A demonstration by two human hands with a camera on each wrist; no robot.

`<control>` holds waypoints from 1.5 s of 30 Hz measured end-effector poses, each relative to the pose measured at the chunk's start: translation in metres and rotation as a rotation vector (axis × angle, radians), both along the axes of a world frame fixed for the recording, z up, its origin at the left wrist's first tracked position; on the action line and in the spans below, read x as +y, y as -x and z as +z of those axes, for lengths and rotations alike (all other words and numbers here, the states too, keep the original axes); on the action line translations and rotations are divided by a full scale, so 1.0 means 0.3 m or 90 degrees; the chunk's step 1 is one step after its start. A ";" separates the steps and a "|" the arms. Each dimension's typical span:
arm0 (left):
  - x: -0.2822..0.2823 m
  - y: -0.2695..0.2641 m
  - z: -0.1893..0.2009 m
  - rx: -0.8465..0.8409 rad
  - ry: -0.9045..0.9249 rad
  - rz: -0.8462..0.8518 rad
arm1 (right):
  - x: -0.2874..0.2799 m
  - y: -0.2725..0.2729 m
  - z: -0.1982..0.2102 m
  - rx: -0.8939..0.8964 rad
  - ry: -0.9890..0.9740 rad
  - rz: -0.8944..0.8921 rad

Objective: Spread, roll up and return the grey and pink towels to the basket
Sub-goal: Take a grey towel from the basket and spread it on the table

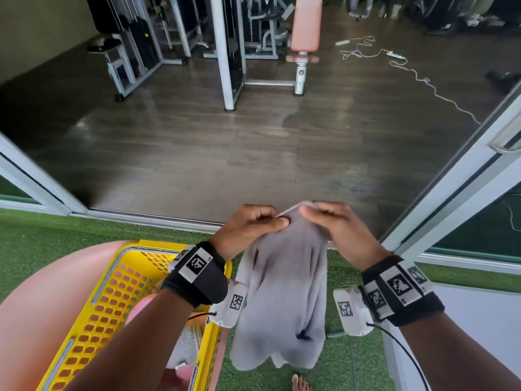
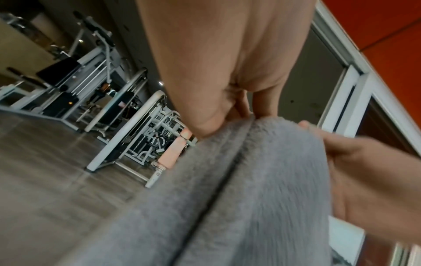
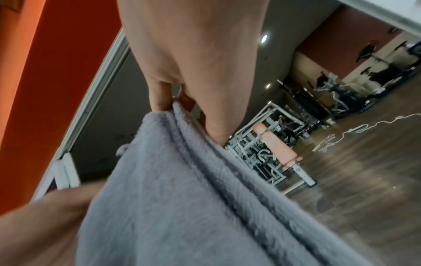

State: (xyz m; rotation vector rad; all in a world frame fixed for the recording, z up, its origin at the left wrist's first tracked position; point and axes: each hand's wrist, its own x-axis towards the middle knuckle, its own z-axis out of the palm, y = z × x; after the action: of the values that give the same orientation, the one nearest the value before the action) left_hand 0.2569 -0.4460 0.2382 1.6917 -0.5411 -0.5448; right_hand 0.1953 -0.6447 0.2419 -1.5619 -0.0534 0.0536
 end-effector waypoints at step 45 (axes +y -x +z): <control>-0.028 -0.029 0.013 -0.048 0.002 -0.029 | -0.044 0.001 0.080 0.025 -0.022 -0.002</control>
State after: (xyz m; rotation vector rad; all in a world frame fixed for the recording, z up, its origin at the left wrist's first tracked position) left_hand 0.2657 -0.4544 0.2421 1.7051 -0.6351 -0.5137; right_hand 0.1951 -0.6579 0.2660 -1.5252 -0.0209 0.0796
